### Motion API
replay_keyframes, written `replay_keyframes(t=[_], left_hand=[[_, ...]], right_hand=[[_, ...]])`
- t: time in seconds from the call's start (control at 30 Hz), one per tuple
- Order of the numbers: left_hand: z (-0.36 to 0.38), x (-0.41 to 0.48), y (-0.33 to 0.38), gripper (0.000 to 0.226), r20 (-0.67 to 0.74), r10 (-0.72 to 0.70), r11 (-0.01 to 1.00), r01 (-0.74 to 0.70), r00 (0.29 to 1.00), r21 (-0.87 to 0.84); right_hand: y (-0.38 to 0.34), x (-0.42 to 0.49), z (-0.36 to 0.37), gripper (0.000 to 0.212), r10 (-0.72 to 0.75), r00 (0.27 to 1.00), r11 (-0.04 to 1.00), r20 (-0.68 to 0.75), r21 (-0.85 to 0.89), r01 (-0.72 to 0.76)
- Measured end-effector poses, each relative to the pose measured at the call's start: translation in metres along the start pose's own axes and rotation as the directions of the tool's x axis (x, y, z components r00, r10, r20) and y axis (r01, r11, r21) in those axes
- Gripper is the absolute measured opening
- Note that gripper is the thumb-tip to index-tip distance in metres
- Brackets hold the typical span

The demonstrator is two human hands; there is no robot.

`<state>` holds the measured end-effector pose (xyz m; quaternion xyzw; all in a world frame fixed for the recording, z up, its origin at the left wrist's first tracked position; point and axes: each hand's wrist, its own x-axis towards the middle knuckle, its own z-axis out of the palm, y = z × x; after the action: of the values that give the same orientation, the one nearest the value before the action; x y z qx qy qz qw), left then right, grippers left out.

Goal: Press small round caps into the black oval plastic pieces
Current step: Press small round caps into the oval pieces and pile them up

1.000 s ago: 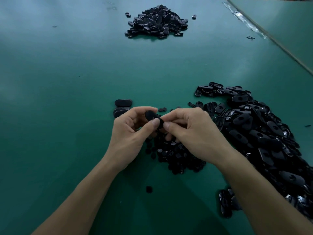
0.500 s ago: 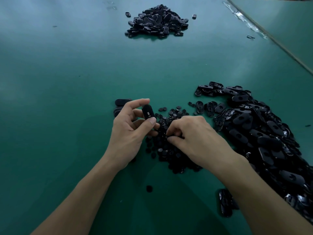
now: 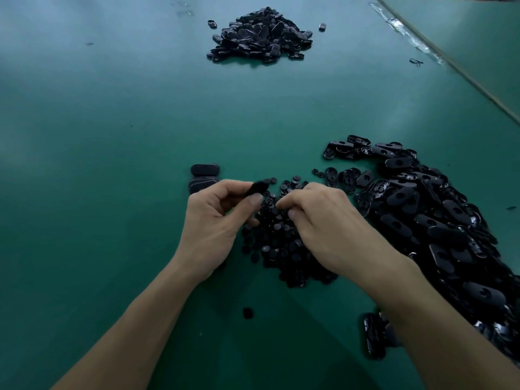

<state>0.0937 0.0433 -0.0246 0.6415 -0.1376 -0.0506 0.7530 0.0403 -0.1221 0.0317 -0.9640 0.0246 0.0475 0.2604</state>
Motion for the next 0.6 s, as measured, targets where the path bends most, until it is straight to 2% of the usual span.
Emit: replay_keyframes(t=[0.3, 0.43, 0.5, 0.6], left_hand=[[0.0027, -0.0003, -0.0007, 0.016, -0.036, -0.04, 0.999, 0.038, 0.999, -0.037], [0.002, -0.0001, -0.0007, 0.021, -0.038, -0.062, 0.995, 0.059, 0.997, -0.079], [0.0007, -0.0002, -0.0009, 0.026, -0.044, -0.061, 0.996, 0.058, 0.997, -0.07], [-0.0008, -0.0003, -0.0019, 0.023, -0.03, -0.049, 0.998, 0.048, 0.998, -0.035]], right_hand=[[-0.0016, 0.0008, -0.0067, 0.021, -0.029, 0.995, 0.987, -0.099, 0.156, 0.045], [-0.0034, 0.0007, -0.0057, 0.012, -0.058, 0.981, 0.978, -0.186, 0.186, 0.093], [-0.0046, 0.0009, -0.0055, 0.006, -0.057, 0.974, 0.97, -0.221, 0.218, 0.106], [-0.006, 0.0012, -0.006, 0.008, -0.068, 0.963, 0.965, -0.26, 0.227, 0.129]])
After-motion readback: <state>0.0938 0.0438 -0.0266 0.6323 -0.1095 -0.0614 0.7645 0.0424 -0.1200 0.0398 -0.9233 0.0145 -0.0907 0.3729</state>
